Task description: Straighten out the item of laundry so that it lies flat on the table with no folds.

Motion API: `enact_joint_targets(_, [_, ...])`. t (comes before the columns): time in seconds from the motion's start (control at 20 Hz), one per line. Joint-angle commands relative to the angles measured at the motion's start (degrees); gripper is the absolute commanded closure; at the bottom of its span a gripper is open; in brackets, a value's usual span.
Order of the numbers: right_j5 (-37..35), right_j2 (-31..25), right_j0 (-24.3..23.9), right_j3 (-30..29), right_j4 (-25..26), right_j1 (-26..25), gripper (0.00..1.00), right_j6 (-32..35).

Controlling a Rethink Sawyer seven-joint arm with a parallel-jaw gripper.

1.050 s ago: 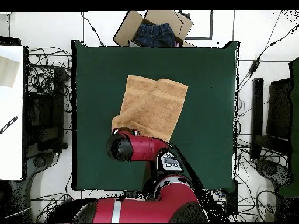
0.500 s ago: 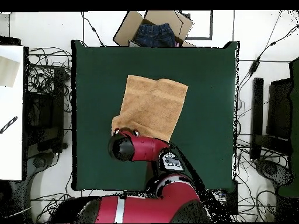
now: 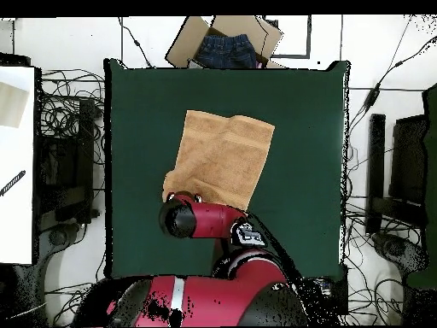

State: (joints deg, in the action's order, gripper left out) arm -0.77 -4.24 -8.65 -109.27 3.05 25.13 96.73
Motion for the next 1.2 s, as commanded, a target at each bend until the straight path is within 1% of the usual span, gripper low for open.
enact_joint_targets(0.05, [-0.53,0.66,2.46,4.1,1.25,-7.3,0.0,6.4])
enact_joint_targets(0.25, [0.94,0.43,2.23,5.87,1.39,-9.7,0.0,6.28])
enact_joint_targets(0.5, [0.93,1.64,3.72,6.63,0.87,-10.16,0.0,6.64])
enact_joint_targets(0.55, [2.03,1.56,3.62,6.56,1.38,-10.18,0.0,6.58])
enact_joint_targets(0.6, [3.07,1.65,3.66,6.31,1.36,-10.18,1.0,7.1])
enact_joint_targets(0.9, [5.29,1.66,3.66,5.43,1.35,-10.25,1.0,8.24])
enact_joint_targets(1.2, [5.25,1.39,3.46,5.13,1.16,-10.28,1.0,8.5])
